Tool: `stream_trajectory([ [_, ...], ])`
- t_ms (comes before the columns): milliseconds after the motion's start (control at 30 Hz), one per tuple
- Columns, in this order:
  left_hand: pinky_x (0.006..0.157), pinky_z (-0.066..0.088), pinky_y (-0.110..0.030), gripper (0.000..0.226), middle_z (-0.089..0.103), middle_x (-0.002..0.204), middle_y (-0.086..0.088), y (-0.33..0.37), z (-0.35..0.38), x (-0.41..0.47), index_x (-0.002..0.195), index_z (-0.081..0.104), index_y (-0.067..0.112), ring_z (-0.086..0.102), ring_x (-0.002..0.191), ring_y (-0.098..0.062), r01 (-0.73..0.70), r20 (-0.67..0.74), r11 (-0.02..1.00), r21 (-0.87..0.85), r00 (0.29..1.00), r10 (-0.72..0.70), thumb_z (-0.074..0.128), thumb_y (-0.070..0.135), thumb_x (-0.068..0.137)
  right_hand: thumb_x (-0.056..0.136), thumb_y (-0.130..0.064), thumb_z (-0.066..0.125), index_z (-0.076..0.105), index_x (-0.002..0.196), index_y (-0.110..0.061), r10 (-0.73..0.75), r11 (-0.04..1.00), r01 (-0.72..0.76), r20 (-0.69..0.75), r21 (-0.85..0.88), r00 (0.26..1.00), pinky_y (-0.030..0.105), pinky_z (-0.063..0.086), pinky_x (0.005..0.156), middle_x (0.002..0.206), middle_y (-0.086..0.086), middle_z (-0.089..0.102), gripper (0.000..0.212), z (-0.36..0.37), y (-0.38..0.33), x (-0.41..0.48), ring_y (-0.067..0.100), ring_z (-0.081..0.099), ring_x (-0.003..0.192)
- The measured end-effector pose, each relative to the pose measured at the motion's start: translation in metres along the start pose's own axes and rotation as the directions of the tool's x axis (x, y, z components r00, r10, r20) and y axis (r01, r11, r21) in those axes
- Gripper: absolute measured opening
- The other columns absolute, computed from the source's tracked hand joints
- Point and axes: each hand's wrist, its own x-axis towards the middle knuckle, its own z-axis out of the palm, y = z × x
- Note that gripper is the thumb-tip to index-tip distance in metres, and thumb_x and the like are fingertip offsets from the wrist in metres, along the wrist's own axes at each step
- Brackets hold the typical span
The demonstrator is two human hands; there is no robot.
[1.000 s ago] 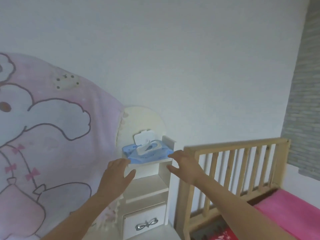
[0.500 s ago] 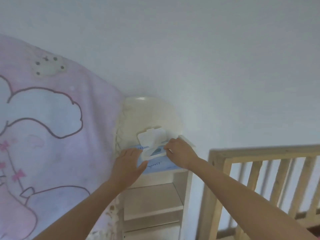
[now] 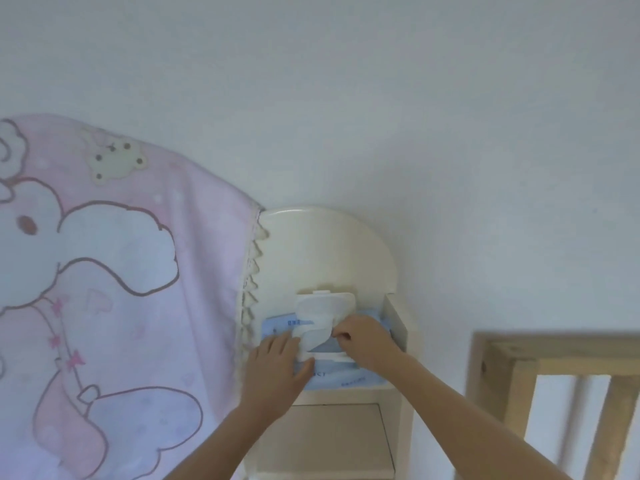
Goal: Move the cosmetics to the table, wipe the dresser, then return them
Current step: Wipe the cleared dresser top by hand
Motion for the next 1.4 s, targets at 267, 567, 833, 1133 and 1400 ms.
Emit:
stream_trajectory([
  [267, 0.068, 0.054, -0.03, 0.05, 0.071, 0.098, 0.001, 0.002, 0.008, -0.004, 0.091, 0.07, 0.016, 0.068, 0.083, -0.019, 0.048, -0.11, 0.998, -0.044, 0.993, -0.053, 0.038, 0.05, 0.077, 0.087, -0.007, 0.045, 0.051, 0.059, -0.014, 0.004, 0.956, 0.033, 0.128, -0.29, 0.992, 0.026, 0.041, 0.062, 0.065, 0.002, 0.05, 0.03, -0.005, -0.009, 0.028, 0.018, 0.044, 0.065],
  [567, 0.07, 0.053, -0.03, 0.053, 0.071, 0.097, 0.003, 0.0, 0.015, -0.006, 0.096, 0.07, 0.013, 0.067, 0.084, -0.018, 0.004, -0.207, 0.999, -0.034, 0.978, -0.011, 0.036, 0.05, 0.079, 0.087, -0.003, 0.041, 0.03, 0.05, -0.015, -0.164, 0.83, 0.282, 0.274, -0.481, 0.948, 0.022, 0.022, 0.045, 0.051, -0.001, 0.033, 0.04, -0.007, -0.013, 0.033, 0.013, 0.029, 0.048],
  [833, 0.069, 0.053, -0.029, 0.052, 0.071, 0.093, 0.002, -0.002, 0.016, -0.007, 0.094, 0.07, 0.012, 0.067, 0.083, -0.018, -0.023, -0.255, 1.0, -0.006, 0.967, 0.021, 0.036, 0.049, 0.079, 0.083, -0.005, 0.044, 0.035, 0.055, -0.016, -0.137, 0.881, 0.219, 0.219, -0.419, 0.966, 0.023, 0.023, 0.045, 0.052, -0.002, 0.034, 0.031, -0.006, -0.014, 0.027, 0.018, 0.034, 0.056],
  [1133, 0.068, 0.052, -0.027, 0.05, 0.071, 0.091, 0.002, -0.001, 0.017, -0.007, 0.092, 0.07, 0.012, 0.066, 0.08, -0.018, -0.034, -0.282, 0.999, -0.016, 0.959, 0.028, 0.037, 0.048, 0.079, 0.083, -0.008, 0.048, 0.049, 0.07, -0.012, -0.101, 0.929, 0.167, 0.208, -0.331, 0.973, 0.019, 0.024, 0.046, 0.069, 0.005, 0.05, 0.014, -0.009, -0.015, 0.022, 0.018, 0.041, 0.065],
  [1400, 0.07, 0.05, -0.027, 0.051, 0.071, 0.092, 0.0, -0.002, 0.02, -0.006, 0.092, 0.069, 0.012, 0.065, 0.079, -0.019, -0.024, -0.282, 1.0, -0.019, 0.959, 0.017, 0.036, 0.049, 0.079, 0.078, -0.008, 0.054, 0.037, 0.057, -0.02, -0.089, 0.986, 0.078, -0.069, -0.149, 0.994, 0.023, 0.031, 0.055, 0.057, -0.008, 0.04, 0.029, -0.032, -0.019, 0.018, 0.016, 0.041, 0.065],
])
